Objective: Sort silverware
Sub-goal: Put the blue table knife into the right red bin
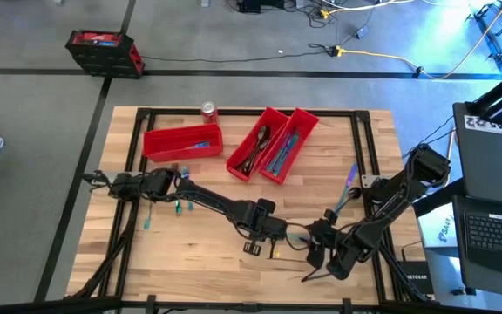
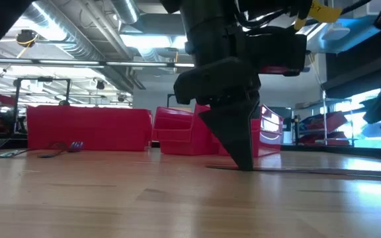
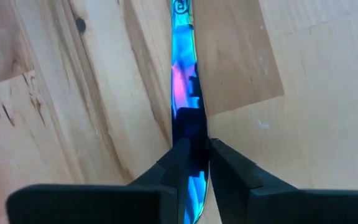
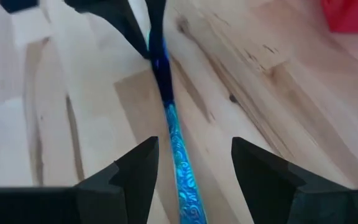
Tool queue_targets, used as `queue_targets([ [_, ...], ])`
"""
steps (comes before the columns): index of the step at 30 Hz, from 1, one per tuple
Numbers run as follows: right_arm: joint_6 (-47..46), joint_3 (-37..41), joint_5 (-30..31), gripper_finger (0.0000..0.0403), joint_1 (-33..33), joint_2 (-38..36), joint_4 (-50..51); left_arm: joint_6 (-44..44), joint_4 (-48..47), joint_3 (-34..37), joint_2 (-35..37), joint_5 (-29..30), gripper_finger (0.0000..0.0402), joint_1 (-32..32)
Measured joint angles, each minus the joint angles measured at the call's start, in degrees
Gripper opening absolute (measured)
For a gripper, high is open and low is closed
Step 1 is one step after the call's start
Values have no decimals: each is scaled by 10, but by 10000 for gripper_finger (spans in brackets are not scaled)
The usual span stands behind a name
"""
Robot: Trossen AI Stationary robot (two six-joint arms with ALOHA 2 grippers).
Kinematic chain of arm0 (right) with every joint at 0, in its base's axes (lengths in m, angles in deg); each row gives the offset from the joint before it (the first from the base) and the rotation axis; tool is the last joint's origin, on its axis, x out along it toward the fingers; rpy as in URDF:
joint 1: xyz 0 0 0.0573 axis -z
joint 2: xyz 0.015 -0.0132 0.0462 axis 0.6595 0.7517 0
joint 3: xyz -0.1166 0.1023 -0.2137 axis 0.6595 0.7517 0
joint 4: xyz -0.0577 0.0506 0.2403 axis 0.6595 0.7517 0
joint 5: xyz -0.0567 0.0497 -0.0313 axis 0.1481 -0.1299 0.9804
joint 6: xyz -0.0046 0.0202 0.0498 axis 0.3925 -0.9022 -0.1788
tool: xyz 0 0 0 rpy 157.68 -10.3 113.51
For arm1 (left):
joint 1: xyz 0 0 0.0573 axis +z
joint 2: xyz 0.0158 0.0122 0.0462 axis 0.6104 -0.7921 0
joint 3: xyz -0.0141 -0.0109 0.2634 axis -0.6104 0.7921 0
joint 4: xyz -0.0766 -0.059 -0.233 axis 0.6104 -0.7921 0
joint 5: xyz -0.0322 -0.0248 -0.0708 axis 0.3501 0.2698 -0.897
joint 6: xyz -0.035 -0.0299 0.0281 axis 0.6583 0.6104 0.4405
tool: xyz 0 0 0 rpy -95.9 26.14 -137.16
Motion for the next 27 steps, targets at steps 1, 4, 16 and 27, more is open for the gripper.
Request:
queue_targets([
  [1,-9,1,8,188,-5,0,3,0,1,0,0,1,42,-1],
  [4,-39,11,20,188,-17,0,0,0,3,1,0,3,40,-2],
  [16,-98,23,40,188,-42,0,-9,-17,-31,-67,-6,0,70,2],
  [27,-79,23,33,188,-50,54,-39,-13,-17,-83,-8,0,141,13],
])
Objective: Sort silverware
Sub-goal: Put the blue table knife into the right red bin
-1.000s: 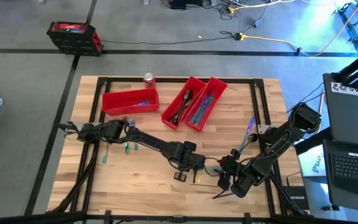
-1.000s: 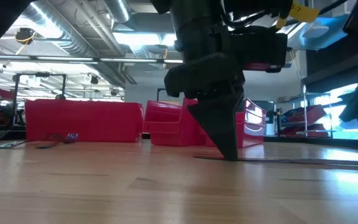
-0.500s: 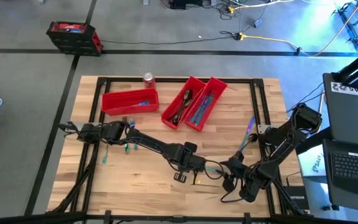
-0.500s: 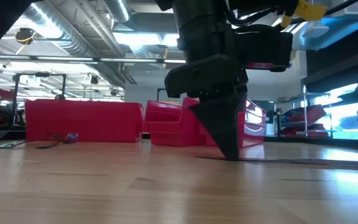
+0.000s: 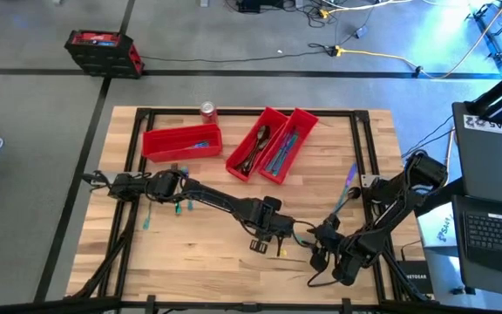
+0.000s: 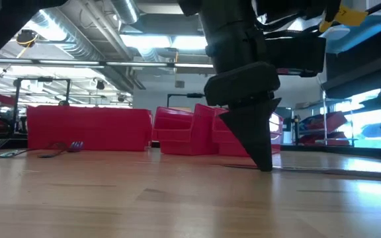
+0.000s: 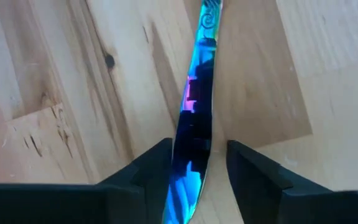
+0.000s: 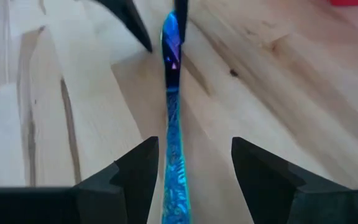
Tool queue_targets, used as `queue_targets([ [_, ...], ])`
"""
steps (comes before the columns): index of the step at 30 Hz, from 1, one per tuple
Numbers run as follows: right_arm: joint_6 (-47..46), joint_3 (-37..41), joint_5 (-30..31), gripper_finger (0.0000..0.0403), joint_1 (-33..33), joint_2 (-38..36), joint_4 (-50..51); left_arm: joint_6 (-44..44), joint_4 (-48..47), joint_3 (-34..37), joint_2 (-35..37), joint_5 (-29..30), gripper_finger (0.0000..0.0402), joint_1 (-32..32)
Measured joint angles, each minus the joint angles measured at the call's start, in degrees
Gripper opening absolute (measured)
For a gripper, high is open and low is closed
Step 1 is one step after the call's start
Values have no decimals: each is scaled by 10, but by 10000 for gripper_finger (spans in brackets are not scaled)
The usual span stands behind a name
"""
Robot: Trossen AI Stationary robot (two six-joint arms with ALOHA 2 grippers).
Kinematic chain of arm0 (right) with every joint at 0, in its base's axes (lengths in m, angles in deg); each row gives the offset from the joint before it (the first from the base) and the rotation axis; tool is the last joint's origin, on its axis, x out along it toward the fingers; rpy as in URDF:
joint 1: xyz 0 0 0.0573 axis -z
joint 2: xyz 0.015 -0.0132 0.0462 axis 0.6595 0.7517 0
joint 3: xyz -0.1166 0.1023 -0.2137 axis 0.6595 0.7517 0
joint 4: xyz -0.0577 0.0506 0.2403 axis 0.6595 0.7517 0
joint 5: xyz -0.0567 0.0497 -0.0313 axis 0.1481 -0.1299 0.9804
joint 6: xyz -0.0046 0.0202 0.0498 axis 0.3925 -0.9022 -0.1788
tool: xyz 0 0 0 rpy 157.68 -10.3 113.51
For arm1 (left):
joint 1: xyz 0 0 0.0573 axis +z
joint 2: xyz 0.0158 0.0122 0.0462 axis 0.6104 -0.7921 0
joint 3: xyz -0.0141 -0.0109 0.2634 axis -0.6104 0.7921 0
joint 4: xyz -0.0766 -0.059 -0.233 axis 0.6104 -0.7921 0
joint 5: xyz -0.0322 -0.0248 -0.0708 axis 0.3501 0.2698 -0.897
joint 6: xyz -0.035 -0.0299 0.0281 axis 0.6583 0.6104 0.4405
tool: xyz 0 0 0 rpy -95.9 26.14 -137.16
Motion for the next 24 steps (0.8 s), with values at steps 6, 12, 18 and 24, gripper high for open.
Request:
queue_targets([
  [6,-1,0,4,188,-1,36,-47,10,3,0,0,-2,145,3],
  [12,1,-1,2,188,0,73,-69,22,35,32,3,-7,144,4],
  [18,6,-4,40,188,-2,118,-100,22,41,46,4,-8,124,4],
  [24,17,0,48,163,-1,120,-108,22,46,47,4,-12,72,3],
])
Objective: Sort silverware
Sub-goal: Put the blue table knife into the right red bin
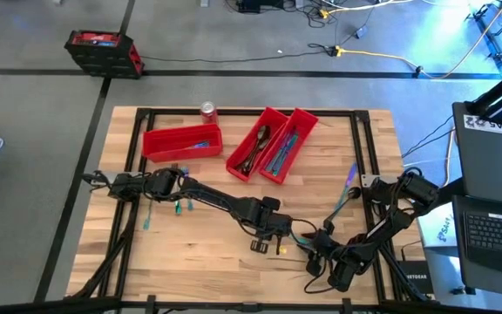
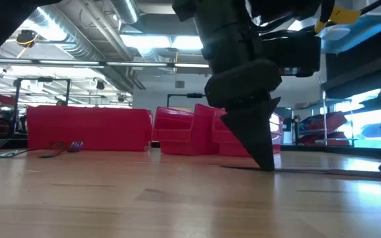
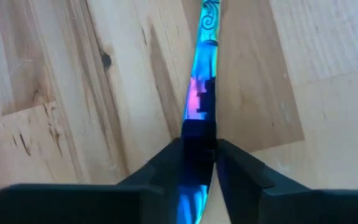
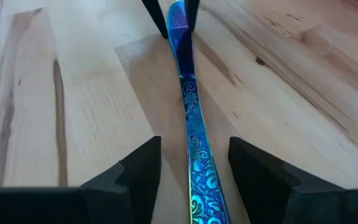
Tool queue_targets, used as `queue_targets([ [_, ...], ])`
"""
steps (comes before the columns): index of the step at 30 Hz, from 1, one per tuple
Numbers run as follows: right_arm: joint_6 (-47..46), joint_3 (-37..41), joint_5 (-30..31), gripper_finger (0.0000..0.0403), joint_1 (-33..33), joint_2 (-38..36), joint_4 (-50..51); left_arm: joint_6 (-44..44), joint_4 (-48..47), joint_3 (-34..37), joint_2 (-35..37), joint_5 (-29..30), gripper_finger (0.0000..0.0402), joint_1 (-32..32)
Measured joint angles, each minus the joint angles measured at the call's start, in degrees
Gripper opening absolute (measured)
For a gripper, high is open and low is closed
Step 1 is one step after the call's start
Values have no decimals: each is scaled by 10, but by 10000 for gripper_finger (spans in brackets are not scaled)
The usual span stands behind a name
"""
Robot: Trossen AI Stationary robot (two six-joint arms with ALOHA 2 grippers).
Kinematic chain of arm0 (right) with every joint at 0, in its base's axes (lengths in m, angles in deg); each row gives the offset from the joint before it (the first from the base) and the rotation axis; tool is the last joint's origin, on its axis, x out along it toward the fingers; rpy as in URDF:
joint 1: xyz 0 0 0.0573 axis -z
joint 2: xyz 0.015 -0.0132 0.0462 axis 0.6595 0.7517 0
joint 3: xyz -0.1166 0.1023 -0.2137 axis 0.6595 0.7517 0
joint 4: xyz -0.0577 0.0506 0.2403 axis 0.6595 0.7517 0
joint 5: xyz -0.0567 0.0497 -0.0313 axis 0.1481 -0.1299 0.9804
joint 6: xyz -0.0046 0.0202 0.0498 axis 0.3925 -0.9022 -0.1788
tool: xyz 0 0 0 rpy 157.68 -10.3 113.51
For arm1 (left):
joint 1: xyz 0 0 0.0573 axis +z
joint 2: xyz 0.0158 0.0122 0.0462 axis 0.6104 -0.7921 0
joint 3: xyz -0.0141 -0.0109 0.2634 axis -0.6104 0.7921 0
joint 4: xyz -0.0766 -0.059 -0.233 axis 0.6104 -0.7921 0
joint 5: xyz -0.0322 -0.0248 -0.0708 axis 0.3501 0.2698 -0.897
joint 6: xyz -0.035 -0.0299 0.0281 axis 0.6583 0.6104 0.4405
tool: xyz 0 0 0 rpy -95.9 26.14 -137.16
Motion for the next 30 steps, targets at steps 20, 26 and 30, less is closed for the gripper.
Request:
queue_targets([
  [20,65,73,41,121,-36,14,-123,-7,2,1,0,1,23,0],
  [26,77,73,51,121,-36,20,-127,-4,3,1,0,1,23,0],
  [30,80,74,51,121,-36,20,-126,-5,9,1,0,1,23,0],
])
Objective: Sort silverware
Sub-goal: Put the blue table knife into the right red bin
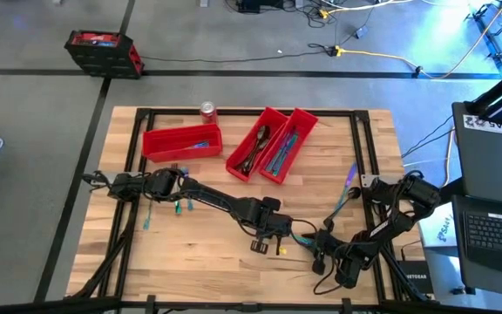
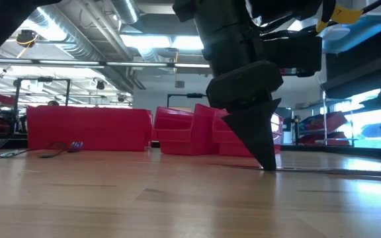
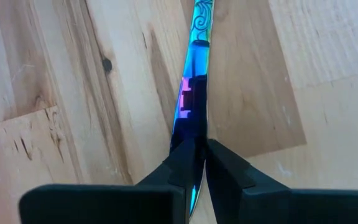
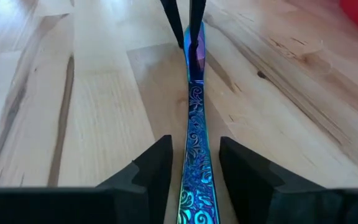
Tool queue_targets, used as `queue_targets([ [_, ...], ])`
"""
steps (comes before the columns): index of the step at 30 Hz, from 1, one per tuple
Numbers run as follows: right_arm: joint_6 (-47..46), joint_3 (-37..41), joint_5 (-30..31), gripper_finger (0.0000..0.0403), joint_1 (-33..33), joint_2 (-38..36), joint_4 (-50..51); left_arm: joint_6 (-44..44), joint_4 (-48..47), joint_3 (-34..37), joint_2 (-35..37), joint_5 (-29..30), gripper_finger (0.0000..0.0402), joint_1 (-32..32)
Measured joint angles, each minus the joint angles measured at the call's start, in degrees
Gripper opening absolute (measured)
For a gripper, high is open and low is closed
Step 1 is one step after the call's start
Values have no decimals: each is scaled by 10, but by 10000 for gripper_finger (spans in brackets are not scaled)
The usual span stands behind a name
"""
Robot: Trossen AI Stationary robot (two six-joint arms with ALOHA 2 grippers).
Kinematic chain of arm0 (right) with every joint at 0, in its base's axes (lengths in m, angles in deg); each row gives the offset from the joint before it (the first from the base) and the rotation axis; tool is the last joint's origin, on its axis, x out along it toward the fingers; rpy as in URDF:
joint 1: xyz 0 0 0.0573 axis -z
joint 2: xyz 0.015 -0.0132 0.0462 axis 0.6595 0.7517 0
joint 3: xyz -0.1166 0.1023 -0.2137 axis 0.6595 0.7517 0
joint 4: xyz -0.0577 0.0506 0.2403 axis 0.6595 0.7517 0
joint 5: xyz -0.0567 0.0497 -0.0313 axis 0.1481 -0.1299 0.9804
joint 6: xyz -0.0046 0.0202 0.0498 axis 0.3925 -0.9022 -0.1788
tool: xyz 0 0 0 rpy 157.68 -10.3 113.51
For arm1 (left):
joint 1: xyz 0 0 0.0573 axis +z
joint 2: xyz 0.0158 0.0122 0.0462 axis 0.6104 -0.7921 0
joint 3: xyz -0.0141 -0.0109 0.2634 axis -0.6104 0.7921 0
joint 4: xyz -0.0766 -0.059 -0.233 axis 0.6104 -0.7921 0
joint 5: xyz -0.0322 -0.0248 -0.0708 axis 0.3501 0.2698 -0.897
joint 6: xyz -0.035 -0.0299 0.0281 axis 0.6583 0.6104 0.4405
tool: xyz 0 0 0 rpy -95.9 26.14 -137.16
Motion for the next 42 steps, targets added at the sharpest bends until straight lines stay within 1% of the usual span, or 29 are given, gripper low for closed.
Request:
queue_targets([
  [8,-1,1,0,118,0,0,0,1,4,0,0,-2,23,0],
  [15,-11,1,0,81,0,0,1,5,2,0,0,-8,23,0],
  [19,-13,1,-1,67,0,0,3,4,2,0,0,-12,23,1],
  [33,-4,1,-6,62,0,0,14,3,2,0,0,-19,23,1],
  [38,-4,1,-6,47,0,0,15,3,2,0,0,-21,23,1],
  [42,-1,1,-6,46,0,0,15,3,2,0,0,-21,23,1],
])
